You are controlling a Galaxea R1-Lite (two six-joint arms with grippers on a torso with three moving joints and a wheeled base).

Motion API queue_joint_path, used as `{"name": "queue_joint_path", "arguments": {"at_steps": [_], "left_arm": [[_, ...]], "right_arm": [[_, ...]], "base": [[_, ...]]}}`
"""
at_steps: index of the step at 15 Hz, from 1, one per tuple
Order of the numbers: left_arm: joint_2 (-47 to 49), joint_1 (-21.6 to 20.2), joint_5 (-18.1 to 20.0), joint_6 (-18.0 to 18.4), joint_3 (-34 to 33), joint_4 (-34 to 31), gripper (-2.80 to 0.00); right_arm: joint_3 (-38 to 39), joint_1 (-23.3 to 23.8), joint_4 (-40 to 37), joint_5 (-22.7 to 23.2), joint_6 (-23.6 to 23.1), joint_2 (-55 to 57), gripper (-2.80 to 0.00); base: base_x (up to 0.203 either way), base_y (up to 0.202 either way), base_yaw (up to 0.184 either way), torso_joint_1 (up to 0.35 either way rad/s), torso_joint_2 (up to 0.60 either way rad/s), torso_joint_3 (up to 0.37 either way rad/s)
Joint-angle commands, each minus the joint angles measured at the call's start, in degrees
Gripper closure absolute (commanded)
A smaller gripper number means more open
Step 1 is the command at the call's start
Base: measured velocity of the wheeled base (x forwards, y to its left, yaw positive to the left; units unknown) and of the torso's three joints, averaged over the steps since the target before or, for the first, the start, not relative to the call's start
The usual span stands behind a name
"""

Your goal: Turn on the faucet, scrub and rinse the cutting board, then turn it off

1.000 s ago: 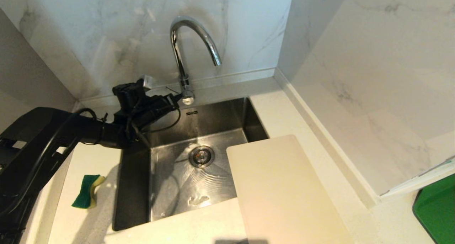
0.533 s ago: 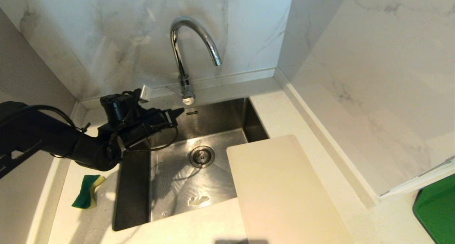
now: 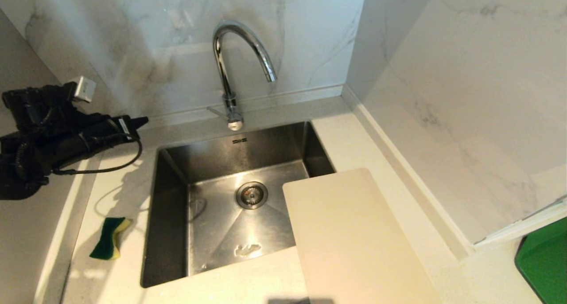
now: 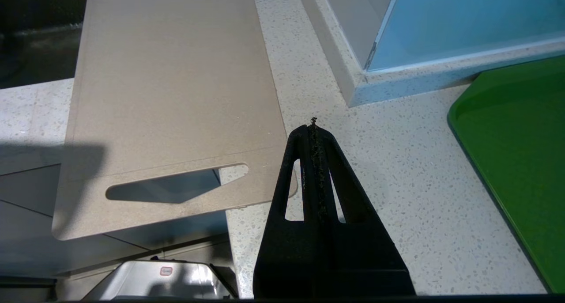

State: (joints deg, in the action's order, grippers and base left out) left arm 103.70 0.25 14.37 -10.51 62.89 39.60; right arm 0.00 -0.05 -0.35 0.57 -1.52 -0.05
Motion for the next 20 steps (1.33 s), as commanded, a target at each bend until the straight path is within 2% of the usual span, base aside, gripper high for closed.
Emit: {"name": "queue_joint_path", "arguments": {"at_steps": [1,3,7,10,12,15,17,20], "left_arm": [[-6.0,-1.9,-3.1,0.1,5.3,-7.0,0.0],[-8.9,-2.2,-5.1,0.2,12.3,-15.2,0.0],[-15.9,-3.8,-5.9,0.4,28.9,-35.2,0.0],[-23.5,-6.0,-5.7,2.8,32.8,-42.3,0.0],[-27.8,-7.5,-5.5,4.8,33.1,-42.9,0.0],[-35.5,-7.9,-4.5,5.6,30.9,-43.3,0.0],[-42.0,-8.0,-4.0,5.7,25.4,-43.3,0.0],[-52.6,-8.0,-3.2,5.7,12.5,-43.4,0.0]], "right_arm": [[0.0,0.0,0.0,0.0,0.0,0.0,0.0],[0.0,0.0,0.0,0.0,0.0,0.0,0.0],[0.0,0.0,-0.1,0.0,0.0,0.0,0.0],[0.1,0.0,-0.1,0.0,0.0,0.0,0.0],[0.1,0.0,-0.1,0.0,0.0,0.0,0.0],[0.1,0.0,-0.1,0.0,0.0,0.0,0.0],[0.1,0.0,-0.1,0.0,0.0,0.0,0.0],[0.1,0.0,-0.1,0.0,0.0,0.0,0.0]], "base": [[0.0,0.0,0.0,0.0,0.0,0.0],[0.0,0.0,0.0,0.0,0.0,0.0],[0.0,0.0,0.0,0.0,0.0,0.0],[0.0,0.0,0.0,0.0,0.0,0.0],[0.0,0.0,0.0,0.0,0.0,0.0],[0.0,0.0,0.0,0.0,0.0,0.0],[0.0,0.0,0.0,0.0,0.0,0.0],[0.0,0.0,0.0,0.0,0.0,0.0]]}}
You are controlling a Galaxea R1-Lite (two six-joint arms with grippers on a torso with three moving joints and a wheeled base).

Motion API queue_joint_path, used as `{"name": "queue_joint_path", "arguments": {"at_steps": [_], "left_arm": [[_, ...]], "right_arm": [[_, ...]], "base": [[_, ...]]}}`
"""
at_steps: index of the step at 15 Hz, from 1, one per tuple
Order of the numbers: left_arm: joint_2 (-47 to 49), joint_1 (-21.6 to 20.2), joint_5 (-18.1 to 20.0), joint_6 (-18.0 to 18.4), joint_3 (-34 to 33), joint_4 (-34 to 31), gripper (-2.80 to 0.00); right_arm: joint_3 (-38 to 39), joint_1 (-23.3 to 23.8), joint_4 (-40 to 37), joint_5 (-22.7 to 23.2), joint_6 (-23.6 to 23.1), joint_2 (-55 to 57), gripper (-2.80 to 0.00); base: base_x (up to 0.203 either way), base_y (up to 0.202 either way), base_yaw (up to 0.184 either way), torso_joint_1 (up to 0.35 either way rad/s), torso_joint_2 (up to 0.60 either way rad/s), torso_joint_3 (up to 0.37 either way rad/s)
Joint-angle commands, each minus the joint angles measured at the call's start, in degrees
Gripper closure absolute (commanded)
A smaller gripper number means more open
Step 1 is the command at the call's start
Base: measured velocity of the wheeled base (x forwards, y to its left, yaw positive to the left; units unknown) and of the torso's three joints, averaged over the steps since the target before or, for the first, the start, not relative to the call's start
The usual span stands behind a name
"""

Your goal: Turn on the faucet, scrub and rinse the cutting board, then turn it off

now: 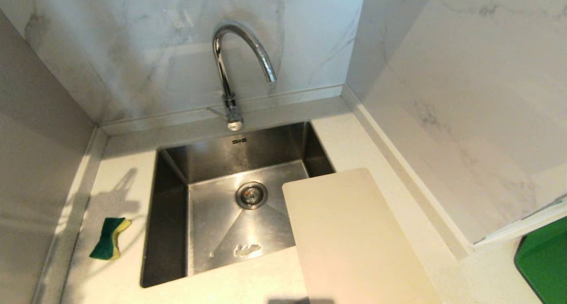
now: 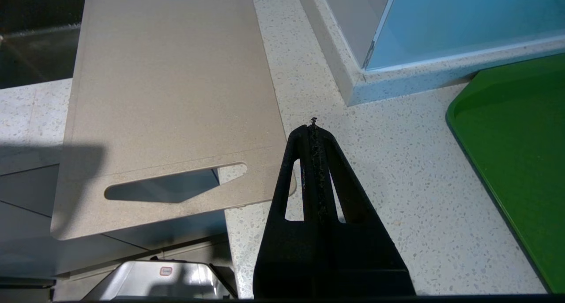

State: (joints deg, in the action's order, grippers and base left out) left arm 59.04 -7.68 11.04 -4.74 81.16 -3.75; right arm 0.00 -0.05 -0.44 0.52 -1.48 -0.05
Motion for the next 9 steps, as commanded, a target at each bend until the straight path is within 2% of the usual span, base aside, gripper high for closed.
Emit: {"name": "queue_joint_path", "arguments": {"at_steps": [1,6,9], "left_arm": [[-12.0,0.0,0.2,-0.1,-10.5,0.0,0.0],[-27.5,0.7,1.2,0.2,-33.3,0.0,0.0],[-34.5,5.8,1.9,-0.1,-44.1,-0.1,0.0]], "right_arm": [[0.0,0.0,0.0,0.0,0.0,0.0,0.0],[0.1,0.0,0.0,0.0,0.0,0.0,0.0],[0.1,0.0,0.0,0.0,0.0,0.0,0.0]], "base": [[0.0,0.0,0.0,0.0,0.0,0.0],[0.0,0.0,0.0,0.0,0.0,0.0],[0.0,0.0,0.0,0.0,0.0,0.0]]}}
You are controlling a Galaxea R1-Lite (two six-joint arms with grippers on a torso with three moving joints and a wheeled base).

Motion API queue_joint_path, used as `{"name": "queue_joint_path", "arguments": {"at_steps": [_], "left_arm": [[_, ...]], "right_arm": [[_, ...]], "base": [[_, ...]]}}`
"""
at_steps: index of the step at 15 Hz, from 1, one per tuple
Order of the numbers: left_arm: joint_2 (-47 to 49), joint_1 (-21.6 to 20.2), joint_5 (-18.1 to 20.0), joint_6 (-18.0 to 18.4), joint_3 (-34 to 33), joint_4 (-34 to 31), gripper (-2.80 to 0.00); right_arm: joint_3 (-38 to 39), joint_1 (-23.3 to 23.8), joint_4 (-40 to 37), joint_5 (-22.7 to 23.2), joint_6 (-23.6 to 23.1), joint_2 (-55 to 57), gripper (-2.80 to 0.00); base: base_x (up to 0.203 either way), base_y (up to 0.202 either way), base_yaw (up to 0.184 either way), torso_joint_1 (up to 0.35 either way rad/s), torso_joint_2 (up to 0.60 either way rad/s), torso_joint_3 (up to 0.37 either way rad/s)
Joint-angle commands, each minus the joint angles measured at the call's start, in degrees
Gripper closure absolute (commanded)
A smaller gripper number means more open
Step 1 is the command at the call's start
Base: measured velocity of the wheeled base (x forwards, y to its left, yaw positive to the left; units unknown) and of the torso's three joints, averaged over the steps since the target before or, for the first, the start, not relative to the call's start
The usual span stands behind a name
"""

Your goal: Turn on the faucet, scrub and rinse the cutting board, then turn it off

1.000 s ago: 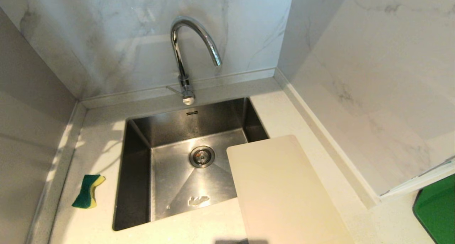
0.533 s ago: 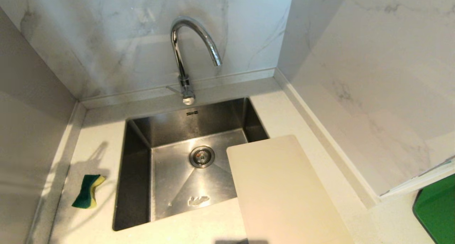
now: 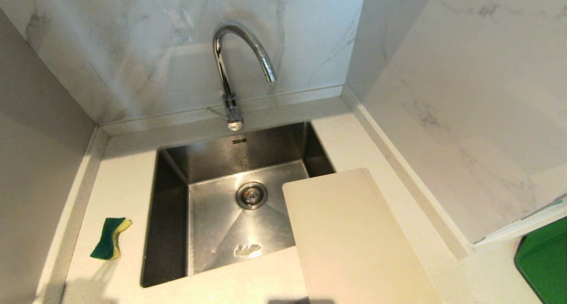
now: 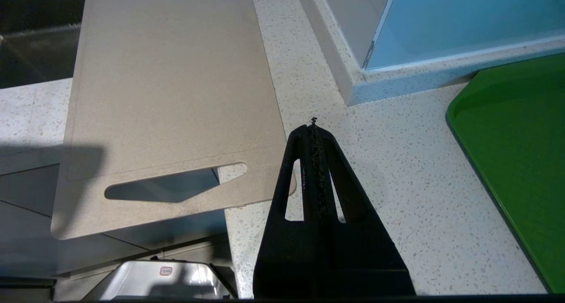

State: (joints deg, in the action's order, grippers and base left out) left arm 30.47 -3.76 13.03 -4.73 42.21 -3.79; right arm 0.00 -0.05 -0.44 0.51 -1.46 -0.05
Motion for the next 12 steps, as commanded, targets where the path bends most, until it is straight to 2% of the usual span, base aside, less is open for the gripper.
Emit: {"name": "queue_joint_path", "arguments": {"at_steps": [1,6,10,12], "left_arm": [[-7.9,2.2,-0.2,0.0,-8.3,0.0,0.0],[-14.3,0.8,-1.1,1.7,-21.4,1.5,0.0],[-15.1,0.7,-3.3,4.6,-36.0,16.4,0.0],[-15.2,0.8,-3.6,5.4,-41.9,21.5,0.0]], "right_arm": [[0.1,0.0,0.0,0.0,0.0,0.0,0.0],[0.1,0.0,0.0,0.0,0.0,0.0,0.0],[0.1,0.0,0.0,0.0,0.0,0.0,0.0],[0.1,0.0,0.0,0.0,0.0,0.0,0.0]], "base": [[0.0,0.0,0.0,0.0,0.0,0.0],[0.0,0.0,0.0,0.0,0.0,0.0],[0.0,0.0,0.0,0.0,0.0,0.0],[0.0,0.0,0.0,0.0,0.0,0.0]]}}
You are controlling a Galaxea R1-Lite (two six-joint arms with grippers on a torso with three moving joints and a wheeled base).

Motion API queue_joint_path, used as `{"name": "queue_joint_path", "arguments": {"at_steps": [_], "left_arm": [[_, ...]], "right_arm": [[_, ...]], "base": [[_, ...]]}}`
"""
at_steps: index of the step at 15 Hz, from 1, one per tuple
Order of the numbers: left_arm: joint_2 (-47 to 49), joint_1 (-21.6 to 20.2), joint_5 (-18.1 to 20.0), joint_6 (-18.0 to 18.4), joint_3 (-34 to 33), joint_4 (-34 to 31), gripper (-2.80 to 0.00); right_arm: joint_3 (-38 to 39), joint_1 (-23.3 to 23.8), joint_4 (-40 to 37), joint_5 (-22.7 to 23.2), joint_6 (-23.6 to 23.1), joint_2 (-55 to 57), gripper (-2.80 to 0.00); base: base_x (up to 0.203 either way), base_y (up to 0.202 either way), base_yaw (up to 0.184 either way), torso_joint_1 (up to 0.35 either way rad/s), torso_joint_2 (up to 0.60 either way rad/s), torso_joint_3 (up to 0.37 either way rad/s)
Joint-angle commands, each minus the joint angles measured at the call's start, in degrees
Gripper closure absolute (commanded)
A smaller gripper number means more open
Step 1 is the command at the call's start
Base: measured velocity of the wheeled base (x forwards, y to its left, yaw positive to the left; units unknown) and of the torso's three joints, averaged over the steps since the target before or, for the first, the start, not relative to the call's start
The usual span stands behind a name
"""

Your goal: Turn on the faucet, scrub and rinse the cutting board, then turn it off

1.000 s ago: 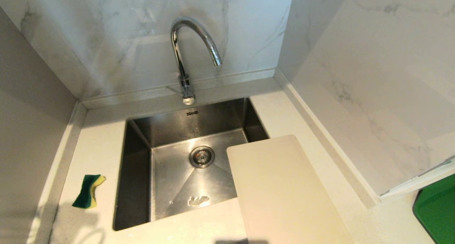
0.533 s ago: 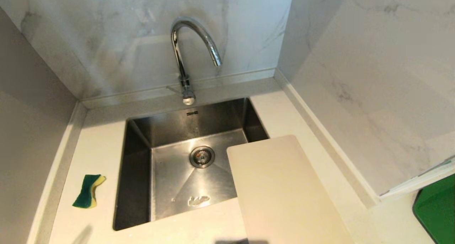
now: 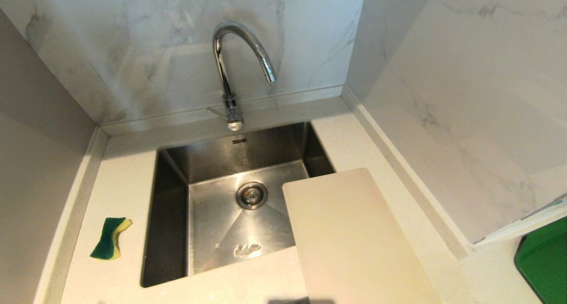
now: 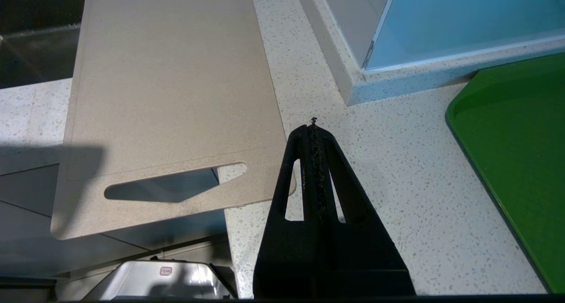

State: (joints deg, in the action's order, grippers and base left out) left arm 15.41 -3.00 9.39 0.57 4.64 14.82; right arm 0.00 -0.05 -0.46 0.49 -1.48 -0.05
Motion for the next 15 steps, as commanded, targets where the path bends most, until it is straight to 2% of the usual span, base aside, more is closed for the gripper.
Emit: {"name": "queue_joint_path", "arguments": {"at_steps": [1,3,6,7,8,9,10,15], "left_arm": [[-0.9,0.5,-0.1,-0.1,-4.8,2.1,0.0],[-3.5,2.9,-0.1,-0.1,-4.8,-2.9,0.0],[-11.2,3.3,-1.1,0.2,-4.3,-9.6,0.0],[-13.4,3.3,-1.8,0.4,-4.0,-11.7,0.0],[-15.0,3.2,-4.6,1.0,-3.7,-14.0,0.0],[-15.4,3.2,-7.8,1.8,-4.2,-15.1,0.0],[-15.5,3.1,-9.4,1.4,-4.7,-15.5,0.0],[-15.5,3.3,-9.4,-0.7,-4.8,-15.1,0.0]], "right_arm": [[0.1,0.0,0.0,0.0,0.0,0.0,0.0],[0.1,0.0,0.0,0.0,0.0,0.0,0.0],[0.1,0.0,0.0,0.0,0.0,0.0,0.0],[0.0,0.0,0.0,0.0,0.0,0.0,0.0],[0.1,0.0,0.0,0.0,0.0,0.0,0.0],[0.1,0.0,0.0,-0.1,0.0,0.0,0.0],[0.1,0.0,0.0,-0.1,0.0,0.0,0.0],[0.1,0.0,0.1,-0.4,1.8,0.0,0.0]], "base": [[0.0,0.0,0.0,0.0,0.0,0.0],[0.0,0.0,0.0,0.0,0.0,0.0],[0.0,0.0,0.0,0.0,0.0,0.0],[0.0,0.0,0.0,0.0,0.0,0.0],[0.0,0.0,0.0,0.0,0.0,0.0],[0.0,0.0,0.0,0.0,0.0,0.0],[0.0,0.0,0.0,0.0,0.0,0.0],[0.0,0.0,0.0,0.0,0.0,0.0]]}}
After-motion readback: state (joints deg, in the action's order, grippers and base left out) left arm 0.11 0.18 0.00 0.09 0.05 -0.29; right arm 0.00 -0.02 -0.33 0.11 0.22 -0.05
